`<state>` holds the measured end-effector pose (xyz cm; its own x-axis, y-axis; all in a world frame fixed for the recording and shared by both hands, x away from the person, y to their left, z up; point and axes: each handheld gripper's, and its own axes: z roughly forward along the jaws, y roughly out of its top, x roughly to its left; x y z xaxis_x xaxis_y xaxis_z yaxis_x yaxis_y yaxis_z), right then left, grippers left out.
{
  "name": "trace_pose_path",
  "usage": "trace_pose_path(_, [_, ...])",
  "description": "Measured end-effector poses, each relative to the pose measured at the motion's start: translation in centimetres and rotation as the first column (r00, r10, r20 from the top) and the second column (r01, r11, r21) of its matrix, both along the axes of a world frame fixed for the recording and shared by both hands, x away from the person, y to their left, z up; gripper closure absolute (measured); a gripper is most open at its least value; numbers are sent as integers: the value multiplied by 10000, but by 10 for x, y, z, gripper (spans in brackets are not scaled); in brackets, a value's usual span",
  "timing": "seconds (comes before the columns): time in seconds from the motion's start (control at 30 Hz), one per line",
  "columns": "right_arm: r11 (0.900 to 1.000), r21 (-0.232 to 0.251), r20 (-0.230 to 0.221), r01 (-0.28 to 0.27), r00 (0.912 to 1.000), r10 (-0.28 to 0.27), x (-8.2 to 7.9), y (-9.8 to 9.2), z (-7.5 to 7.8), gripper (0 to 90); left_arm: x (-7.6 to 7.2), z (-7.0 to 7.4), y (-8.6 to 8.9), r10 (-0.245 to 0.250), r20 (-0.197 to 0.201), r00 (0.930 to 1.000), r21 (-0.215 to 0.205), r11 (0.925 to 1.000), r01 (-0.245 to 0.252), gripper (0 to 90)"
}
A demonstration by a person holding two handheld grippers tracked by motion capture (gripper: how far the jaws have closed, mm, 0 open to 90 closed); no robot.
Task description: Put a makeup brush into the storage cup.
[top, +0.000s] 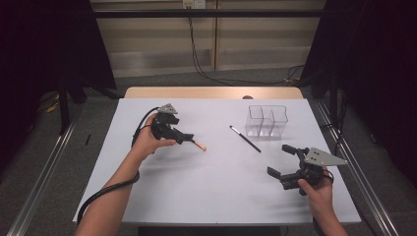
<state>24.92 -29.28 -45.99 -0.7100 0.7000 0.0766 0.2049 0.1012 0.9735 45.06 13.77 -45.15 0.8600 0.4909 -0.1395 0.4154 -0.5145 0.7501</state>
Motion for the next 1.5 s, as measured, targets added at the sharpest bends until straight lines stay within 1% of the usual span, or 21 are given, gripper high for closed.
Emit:
trace_pose_path(0.07, [10000,-25,-7,-7,10000,7,0,0,0,0,2,1,-2,-71,-49,10000,218,9997,72,0])
trace_pose_path(0.13, [10000,-21,-14,-14,10000,14,0,0,0,0,4,3,-6,-219,-76,9997,637,9977,224,0])
trace_pose_path(0.27, [10000,-53,-41,-37,10000,37,0,0,0,0,5,3,-10,-292,-239,9993,726,9969,309,0])
trace_pose_path(0.37, [10000,-77,-48,-50,10000,49,-1,0,0,0,7,2,-17,-684,-463,9966,1272,9891,738,0])
trace_pose_path(0.43, [10000,-82,-38,-35,10000,34,-1,0,1,0,7,2,-19,-688,-535,9962,1334,9882,754,0])
trace_pose_path(0.5, [9999,-114,-22,-45,10000,45,-2,0,2,0,8,2,-21,-997,-702,9925,1777,9778,1107,0])
trace_pose_path(0.57, [9999,-122,-18,-55,10000,55,-2,0,2,0,9,1,-23,-1065,-834,9908,1969,9729,1212,0])
trace_pose_path(0.6, [9999,-148,-36,-77,10000,77,-2,1,2,0,9,1,-23,-1177,-830,9896,2177,9669,1332,0])
trace_pose_path(0.63, [9998,-165,-38,-81,10000,80,-3,1,1,0,9,-1,-23,-1116,-930,9894,2111,9689,1292,0])
trace_pose_path(0.67, [9997,-207,-59,-104,9999,103,-3,1,1,0,10,-1,-23,-1178,-956,9884,2197,9660,1364,0])
trace_pose_path(0.7, [9997,-218,-68,-98,9999,97,-4,1,1,0,12,-1,-23,-1393,-913,9860,2428,9572,1577,0])
trace_pose_path(0.73, [9997,-227,-79,-102,9999,101,-4,0,1,0,13,-1,-23,-1290,-870,9878,2396,9598,1464,0])
trace_pose_path(0.87, [9998,-199,-52,-45,10000,44,-5,-1,1,0,16,-2,-24,-1308,-730,9887,2484,9577,1450,0])
trace_pose_path(0.9, [9998,-197,-58,-37,10000,35,-5,-1,1,0,20,-3,-25,-1467,-771,9862,2744,9478,1624,0])
trace_pose_path(0.97, [9998,-196,-84,-42,10000,40,-5,-2,1,0,22,-5,-27,-1528,-822,9848,2993,9388,1706,1])
trace_pose_path(1.07, [9997,-220,-84,-59,9999,57,-5,-1,1,0,24,-6,-30,-1617,-973,9820,3007,9358,1838,22])
trace_pose_path(1.17, [9997,-238,-88,-102,9999,100,-5,-1,1,0,25,-8,-34,-1724,-1019,9797,3247,9252,1966,26])
trace_pose_path(1.27, [9997,-211,-79,-96,9999,95,-5,-2,1,0,26,-10,-37,-1755,-1007,9793,3358,9206,1996,26])
trace_pose_path(1.33, [9998,-203,-80,-86,9999,84,-5,-2,1,0,27,-12,-38,-1831,-1054,9774,3512,9127,2088,26])
trace_pose_path(1.47, [9998,-192,-87,-91,9999,90,-6,-3,1,0,29,-14,-36,-1793,-1180,9767,3565,9104,2102,26])
trace_pose_path(1.5, [9998,-193,-84,-91,9999,89,-6,-3,1,0,30,-17,-34,-1802,-1262,9755,3688,9044,2147,28])
